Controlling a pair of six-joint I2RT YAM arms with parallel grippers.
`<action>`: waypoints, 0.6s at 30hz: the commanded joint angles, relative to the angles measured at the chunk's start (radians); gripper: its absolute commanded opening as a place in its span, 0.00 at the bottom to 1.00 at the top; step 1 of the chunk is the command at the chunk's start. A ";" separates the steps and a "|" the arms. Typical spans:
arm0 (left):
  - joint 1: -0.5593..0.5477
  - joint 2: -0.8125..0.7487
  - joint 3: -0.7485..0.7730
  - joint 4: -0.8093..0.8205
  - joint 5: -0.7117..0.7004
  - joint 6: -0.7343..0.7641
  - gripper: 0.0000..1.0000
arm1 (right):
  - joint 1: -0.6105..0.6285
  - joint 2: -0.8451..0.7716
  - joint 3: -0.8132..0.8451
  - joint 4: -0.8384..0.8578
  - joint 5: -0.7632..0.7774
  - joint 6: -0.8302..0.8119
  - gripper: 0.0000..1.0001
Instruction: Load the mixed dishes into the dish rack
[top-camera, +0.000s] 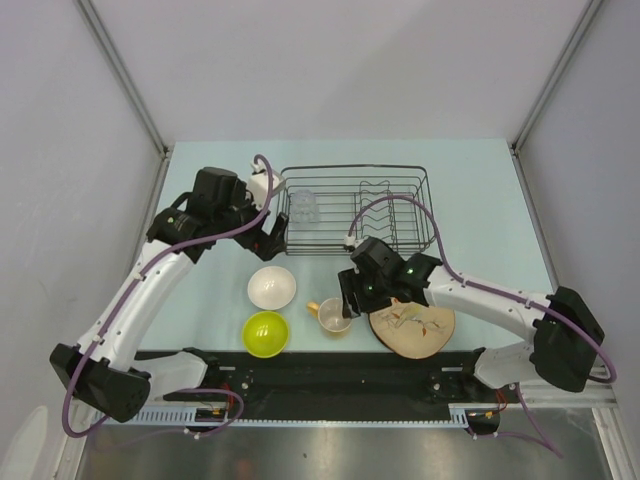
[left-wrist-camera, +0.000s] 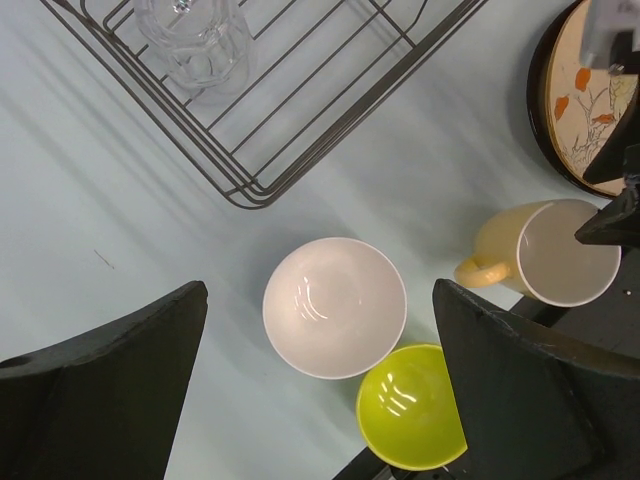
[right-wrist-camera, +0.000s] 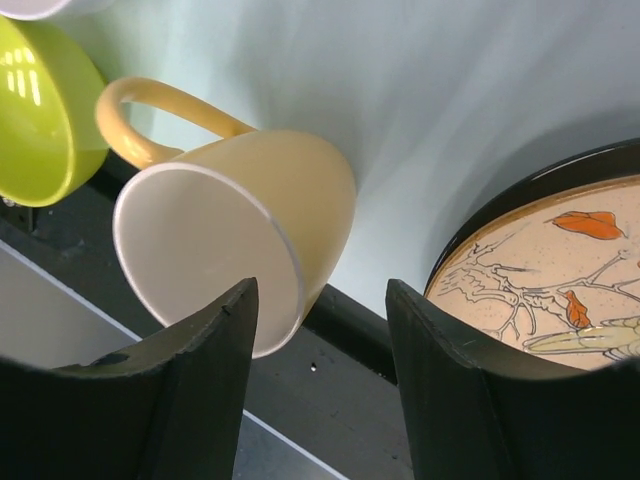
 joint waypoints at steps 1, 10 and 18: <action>0.005 -0.027 0.005 0.048 0.025 -0.015 1.00 | 0.012 0.053 0.043 0.043 0.013 -0.025 0.57; 0.006 -0.047 -0.021 0.082 0.048 -0.021 1.00 | 0.012 0.131 0.066 0.057 0.030 -0.065 0.36; 0.008 -0.052 -0.028 0.111 0.051 -0.023 1.00 | -0.076 0.059 0.075 0.031 0.007 -0.074 0.00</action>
